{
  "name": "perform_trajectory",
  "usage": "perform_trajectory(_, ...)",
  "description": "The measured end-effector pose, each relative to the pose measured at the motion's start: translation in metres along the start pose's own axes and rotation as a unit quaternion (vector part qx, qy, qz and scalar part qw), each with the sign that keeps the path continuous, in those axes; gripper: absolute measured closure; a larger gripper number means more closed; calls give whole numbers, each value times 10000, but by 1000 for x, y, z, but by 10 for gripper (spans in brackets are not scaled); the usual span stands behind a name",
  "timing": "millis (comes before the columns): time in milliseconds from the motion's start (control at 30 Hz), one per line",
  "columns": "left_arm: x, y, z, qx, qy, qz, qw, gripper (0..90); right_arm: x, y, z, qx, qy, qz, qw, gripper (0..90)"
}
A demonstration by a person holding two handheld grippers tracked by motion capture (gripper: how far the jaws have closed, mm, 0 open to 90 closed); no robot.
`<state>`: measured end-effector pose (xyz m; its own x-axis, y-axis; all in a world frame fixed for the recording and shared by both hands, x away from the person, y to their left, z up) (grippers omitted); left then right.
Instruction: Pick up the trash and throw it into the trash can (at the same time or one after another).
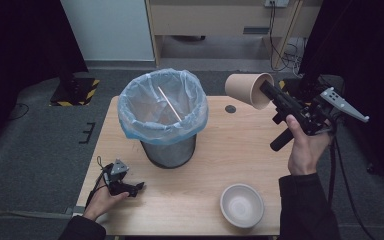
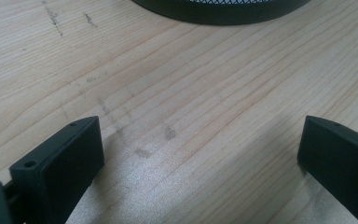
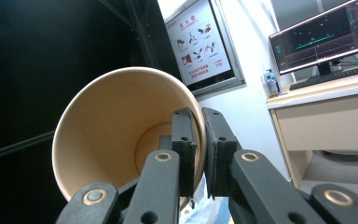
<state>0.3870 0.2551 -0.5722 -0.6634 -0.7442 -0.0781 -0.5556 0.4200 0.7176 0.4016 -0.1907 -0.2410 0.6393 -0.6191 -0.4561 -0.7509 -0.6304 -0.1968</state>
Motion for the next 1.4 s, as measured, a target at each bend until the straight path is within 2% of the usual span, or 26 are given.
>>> perform_trajectory(300,0,0,0,8,2,-1,10000,0,-10,-26,-10,86,36,-49,9999,846)
perform_trajectory(567,0,0,0,9,-1,2,10000,0,-18,-52,-8,4,105,-64,9999,846)
perform_trajectory(600,0,0,0,9,-1,1,10000,0,-20,-61,-5,-13,87,-86,9999,846)
perform_trajectory(800,0,0,0,9,-4,4,10000,0,-24,-82,4,-162,134,-50,9998,846)
perform_trajectory(1167,0,0,0,9,-4,5,10000,0,-34,-113,16,-334,176,-69,9993,846)
perform_trajectory(1400,0,0,0,10,-7,6,10000,0,-31,-131,34,-533,146,-24,9985,846)
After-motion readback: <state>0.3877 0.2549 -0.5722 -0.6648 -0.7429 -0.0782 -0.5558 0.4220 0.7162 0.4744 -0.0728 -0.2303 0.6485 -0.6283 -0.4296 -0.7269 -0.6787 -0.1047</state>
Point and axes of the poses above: each handheld gripper's, and its own axes: y roughly backward along the jaws, z roughly out of its underside, x roughly to its right, the point moved 5 cm from there along -y, roughly forward along the jaws, and after that the axes turned 7 degrees about -y, right-handed, at the moved point
